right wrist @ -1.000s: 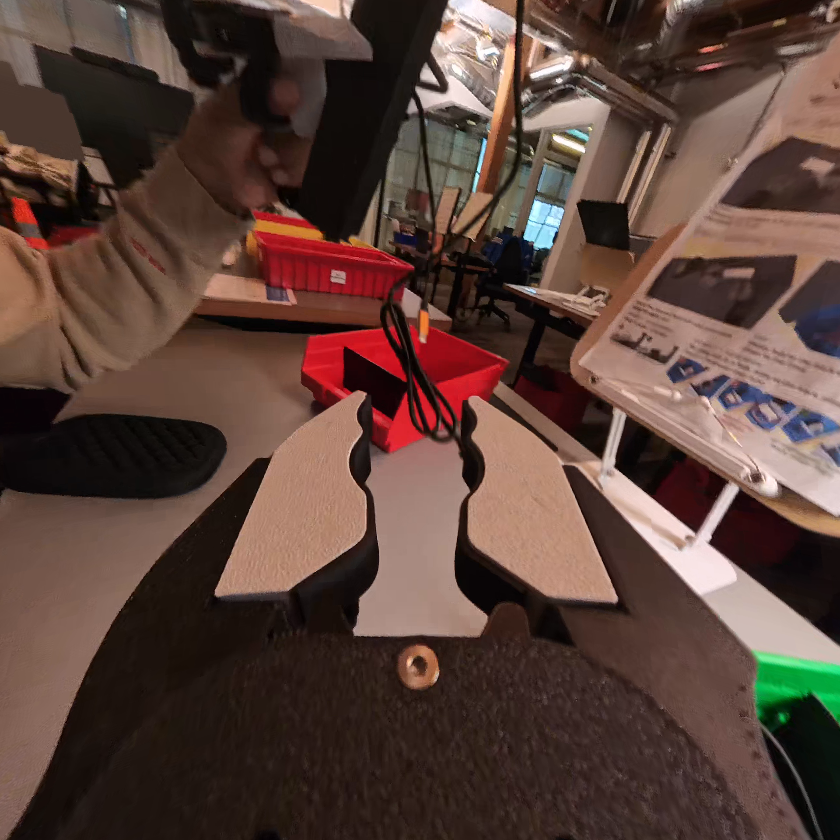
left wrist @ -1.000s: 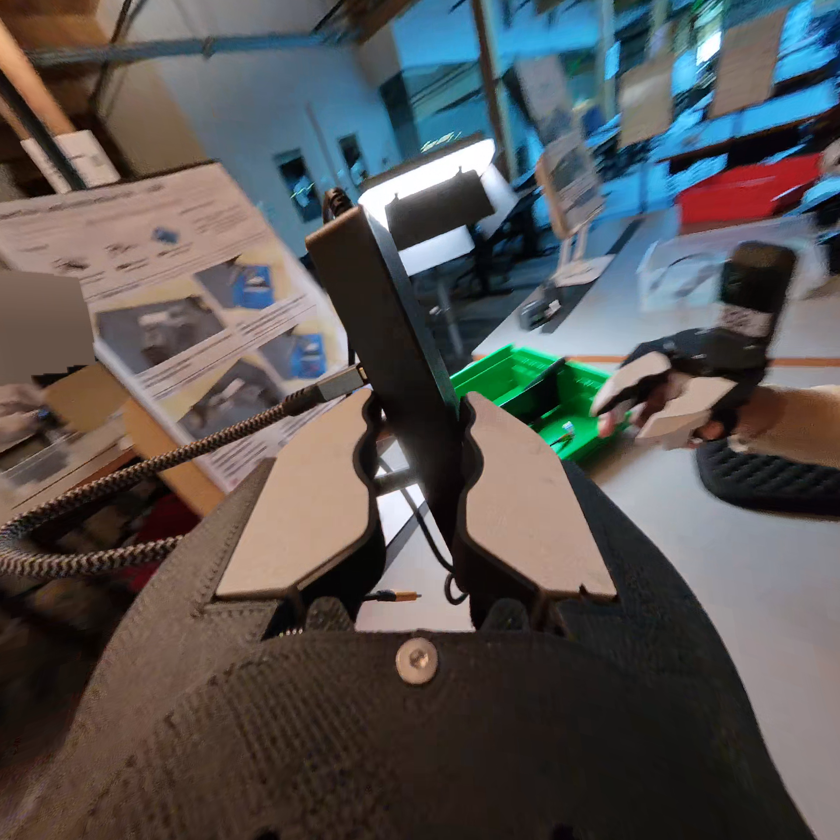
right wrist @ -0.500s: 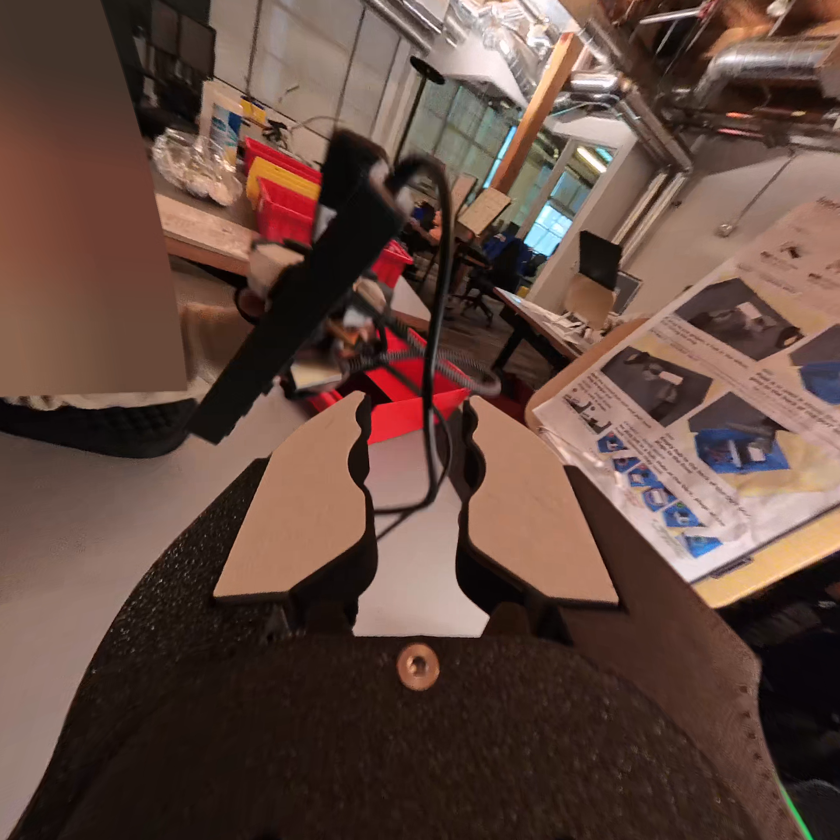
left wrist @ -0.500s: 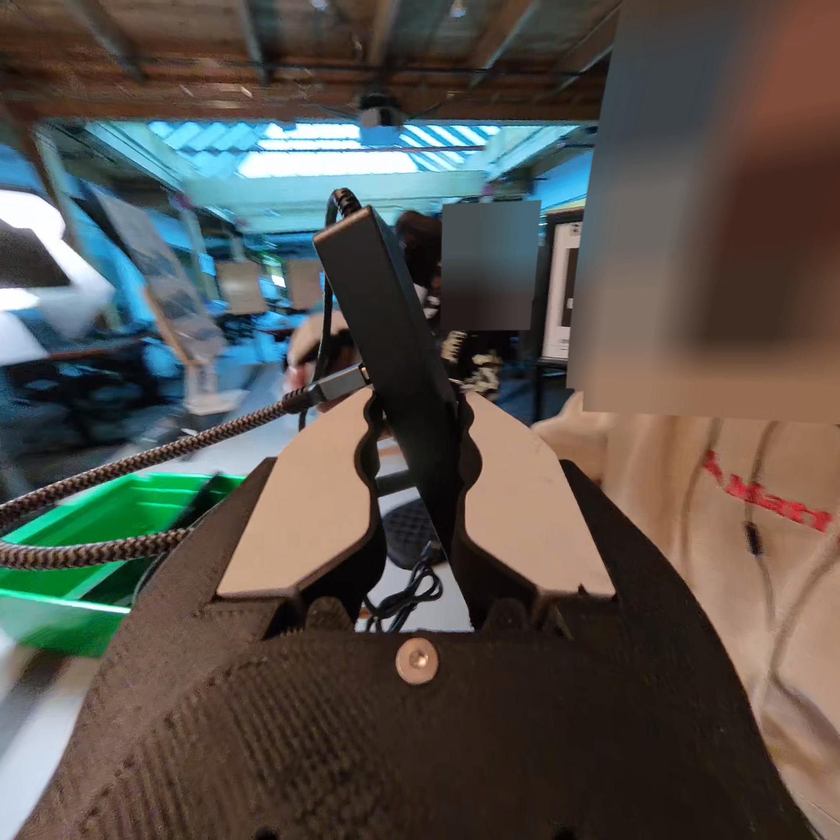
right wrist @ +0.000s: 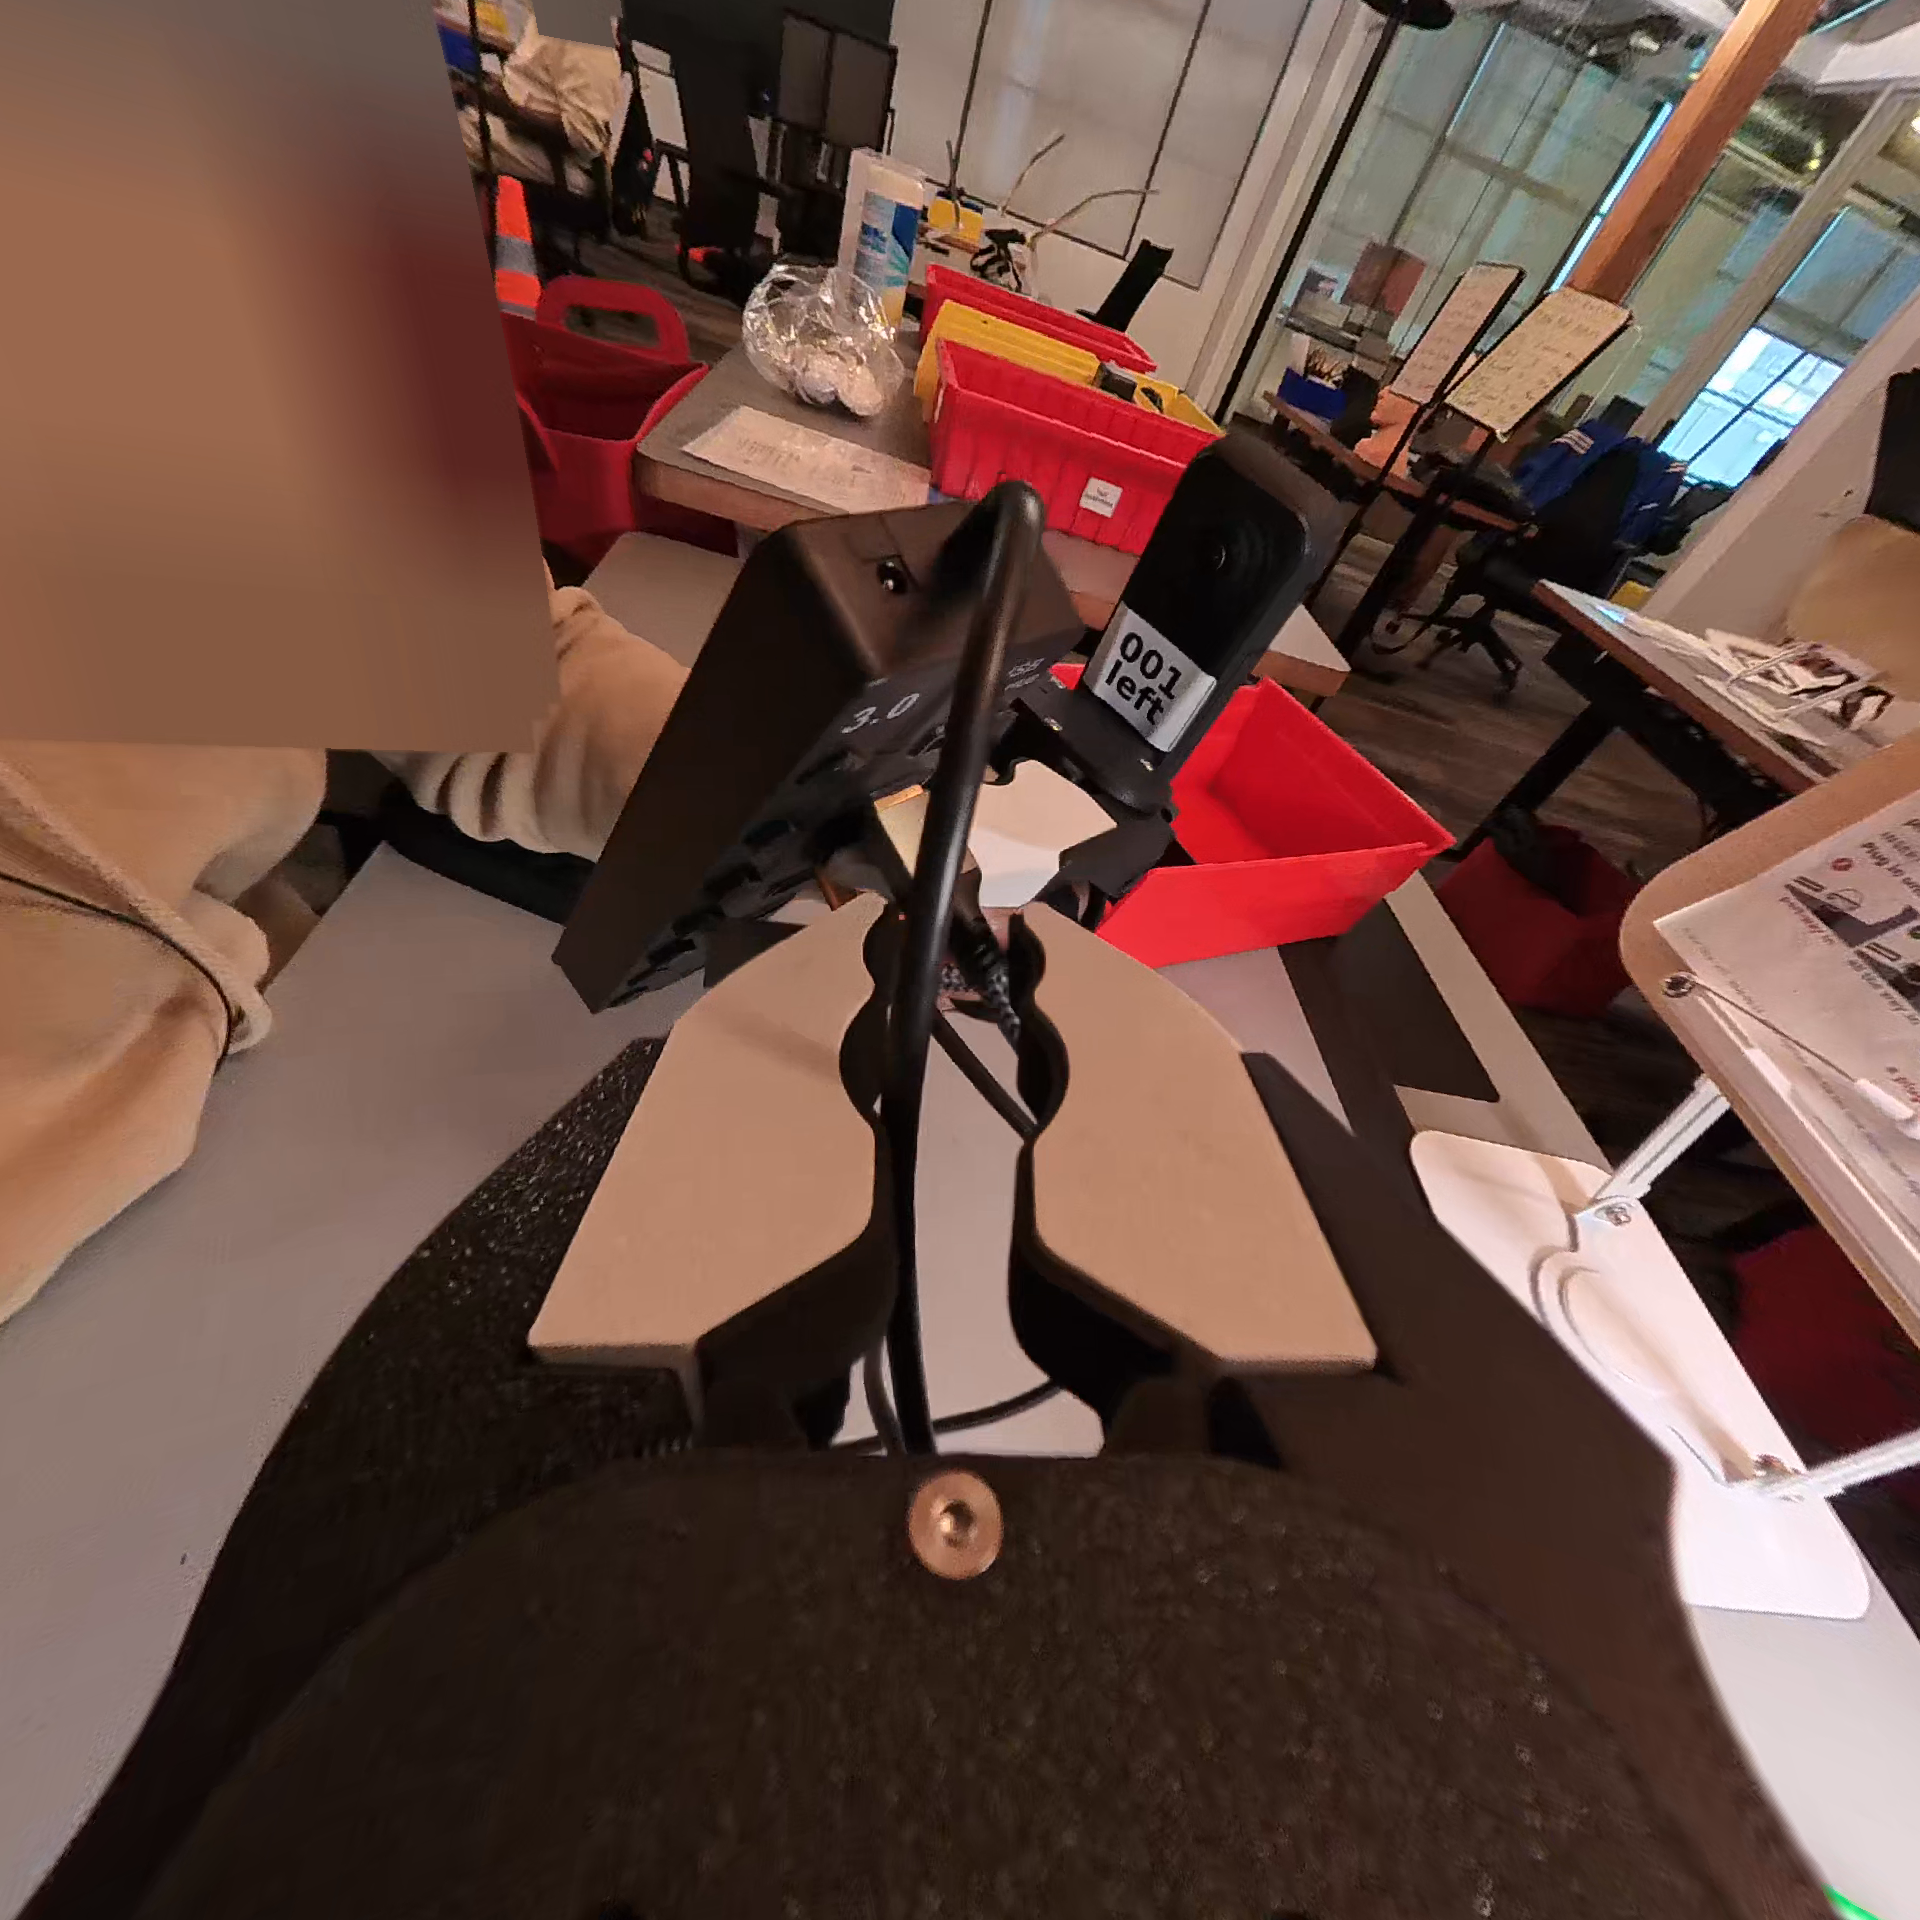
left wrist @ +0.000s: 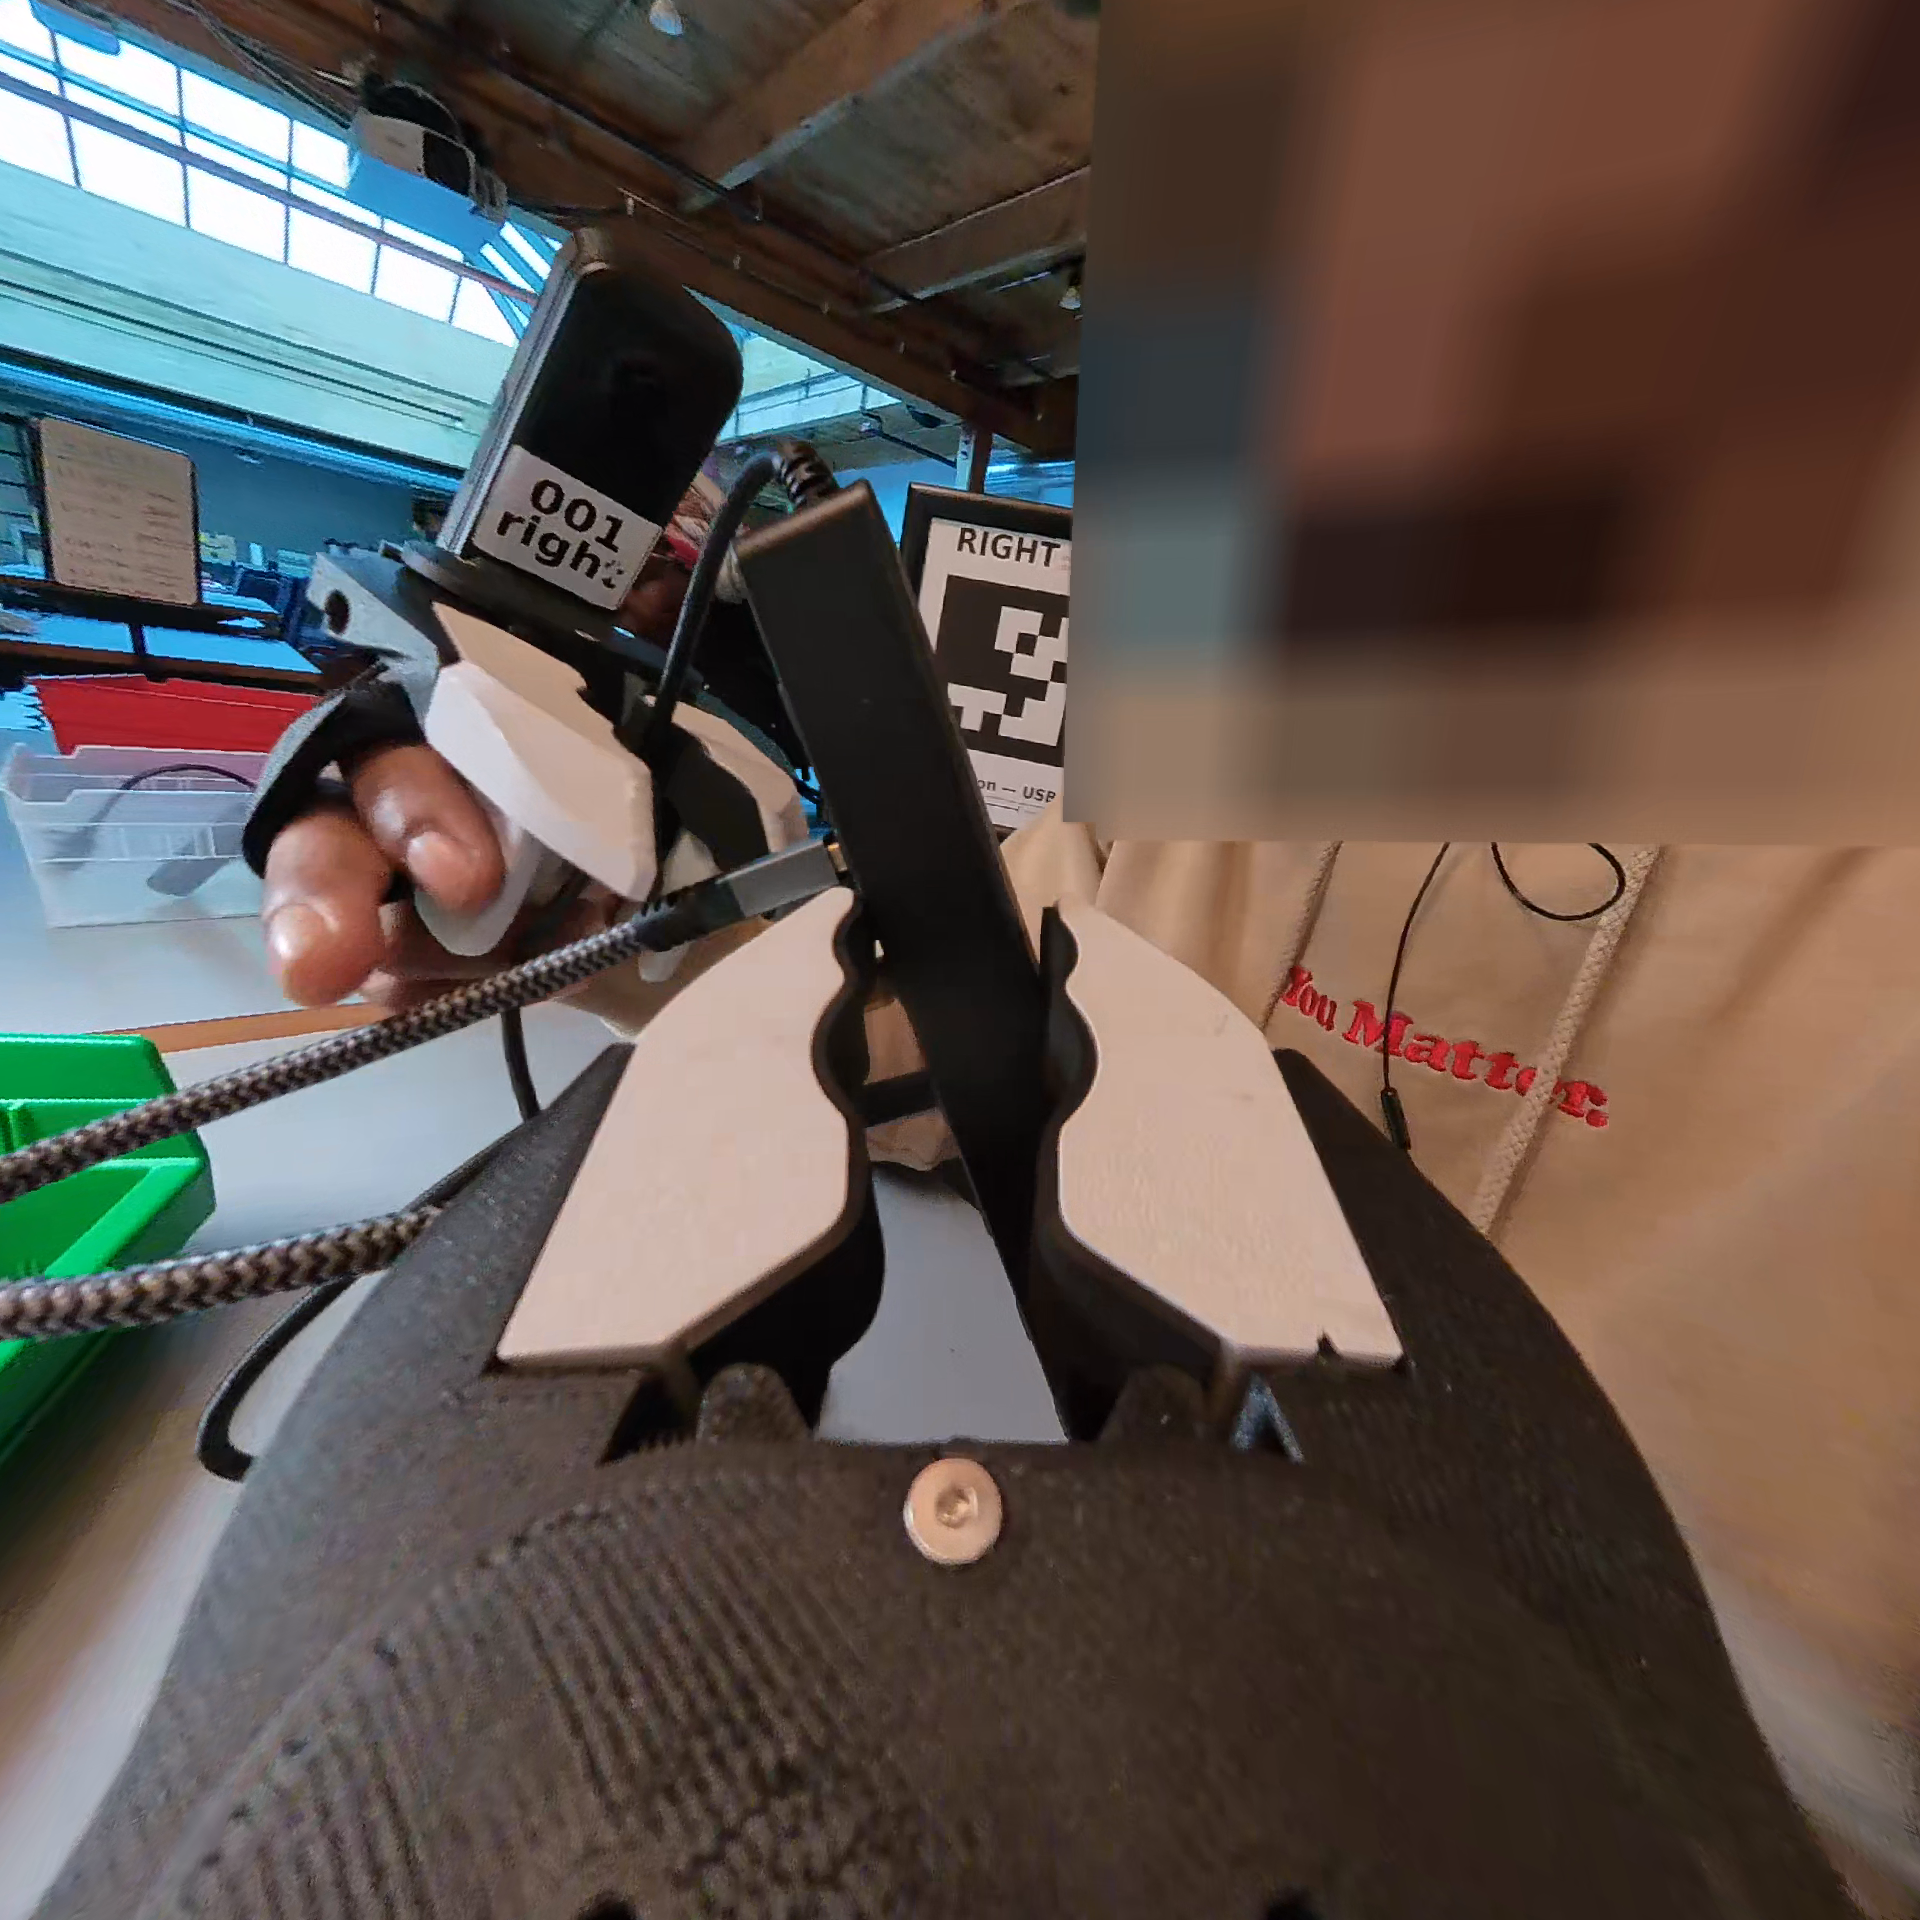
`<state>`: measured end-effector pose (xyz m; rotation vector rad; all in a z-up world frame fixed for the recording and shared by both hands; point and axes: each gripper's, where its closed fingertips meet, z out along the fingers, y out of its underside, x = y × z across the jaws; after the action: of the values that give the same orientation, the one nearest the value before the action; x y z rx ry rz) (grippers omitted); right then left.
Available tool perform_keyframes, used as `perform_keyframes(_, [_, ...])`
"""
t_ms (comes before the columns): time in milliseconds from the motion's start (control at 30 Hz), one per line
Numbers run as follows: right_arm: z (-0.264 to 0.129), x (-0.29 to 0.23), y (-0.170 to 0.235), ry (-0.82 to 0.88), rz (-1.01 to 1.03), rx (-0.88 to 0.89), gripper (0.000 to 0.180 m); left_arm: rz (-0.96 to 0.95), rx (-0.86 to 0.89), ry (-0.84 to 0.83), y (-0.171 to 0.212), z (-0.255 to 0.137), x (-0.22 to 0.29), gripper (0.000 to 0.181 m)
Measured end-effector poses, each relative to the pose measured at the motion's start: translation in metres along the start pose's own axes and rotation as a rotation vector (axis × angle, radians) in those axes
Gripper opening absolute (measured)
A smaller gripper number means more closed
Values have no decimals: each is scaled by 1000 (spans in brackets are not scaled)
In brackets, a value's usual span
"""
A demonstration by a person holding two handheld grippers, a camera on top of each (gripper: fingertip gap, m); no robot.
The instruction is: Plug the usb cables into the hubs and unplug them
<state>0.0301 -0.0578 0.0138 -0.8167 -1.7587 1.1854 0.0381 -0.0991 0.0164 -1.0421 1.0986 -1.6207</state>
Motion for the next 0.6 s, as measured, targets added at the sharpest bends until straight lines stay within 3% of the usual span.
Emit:
perform_keyframes(400, [9,-12,19,-70,0,-112,16,-120,0,98,16,-5,-2,30])
perform_keyframes(500, [7,-5,23,-33,-3,-135,16,-112,-5,34,16,-9,-11,30])
perform_keyframes(600, [1,7,28,39,-8,-173,16,-66,-15,-134,7,-21,-29,29])
